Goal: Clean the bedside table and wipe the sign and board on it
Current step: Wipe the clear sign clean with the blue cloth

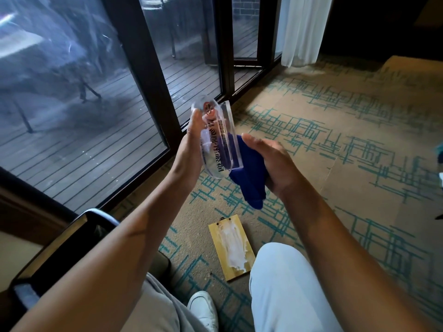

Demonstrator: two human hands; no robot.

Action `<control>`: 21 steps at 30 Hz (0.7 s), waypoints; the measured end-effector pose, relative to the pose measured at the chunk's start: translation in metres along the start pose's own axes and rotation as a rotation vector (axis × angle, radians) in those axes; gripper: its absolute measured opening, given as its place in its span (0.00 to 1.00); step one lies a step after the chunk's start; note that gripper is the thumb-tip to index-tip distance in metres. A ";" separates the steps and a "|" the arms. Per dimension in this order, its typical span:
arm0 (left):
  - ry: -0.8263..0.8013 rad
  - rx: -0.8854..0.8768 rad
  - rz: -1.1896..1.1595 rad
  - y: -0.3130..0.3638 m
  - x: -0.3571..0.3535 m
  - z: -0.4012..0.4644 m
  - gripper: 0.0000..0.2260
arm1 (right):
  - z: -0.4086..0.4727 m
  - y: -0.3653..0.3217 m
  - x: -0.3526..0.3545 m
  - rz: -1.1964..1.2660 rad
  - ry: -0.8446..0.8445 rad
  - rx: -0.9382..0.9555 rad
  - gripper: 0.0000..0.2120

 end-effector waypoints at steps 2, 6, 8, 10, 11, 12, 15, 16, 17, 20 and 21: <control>0.034 -0.009 0.005 -0.002 0.002 0.003 0.19 | 0.001 -0.002 0.002 0.015 -0.013 0.028 0.09; 0.185 -0.115 0.064 0.000 0.011 0.003 0.20 | -0.002 -0.005 0.006 0.088 0.037 0.061 0.09; 0.208 -0.129 0.077 0.000 0.012 0.002 0.25 | -0.004 -0.004 0.006 0.102 0.069 0.076 0.09; 0.208 -0.130 0.090 0.000 0.014 0.001 0.27 | -0.007 -0.004 0.006 0.097 0.078 0.111 0.13; 0.196 -0.125 0.098 0.000 0.014 0.002 0.26 | -0.007 -0.004 0.006 0.091 0.073 0.132 0.14; 0.181 -0.118 0.107 0.002 0.014 0.001 0.25 | -0.007 -0.006 0.005 0.084 0.068 0.154 0.14; 0.152 -0.073 0.149 -0.001 0.016 0.003 0.20 | -0.003 -0.023 0.005 0.052 0.088 0.235 0.14; 0.137 -0.053 0.163 -0.002 0.014 0.003 0.20 | 0.001 -0.030 0.005 0.032 0.094 0.262 0.14; 0.123 -0.035 0.164 -0.003 0.011 0.002 0.20 | 0.005 -0.036 0.005 0.017 0.095 0.289 0.14; 0.117 0.010 0.071 -0.006 0.007 0.001 0.20 | 0.014 -0.049 0.001 0.028 0.094 0.321 0.16; 0.117 0.014 0.027 -0.007 0.007 0.002 0.20 | 0.014 -0.048 -0.001 0.017 0.096 0.317 0.16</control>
Point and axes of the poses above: each hand's wrist, its own z-axis towards the middle knuckle, its own x-axis out of the back of the hand, y = z × x, the point moved 4 cm from there along z, towards the middle knuckle, and after that the axes turned 8 degrees about x, right-handed, at the moved point
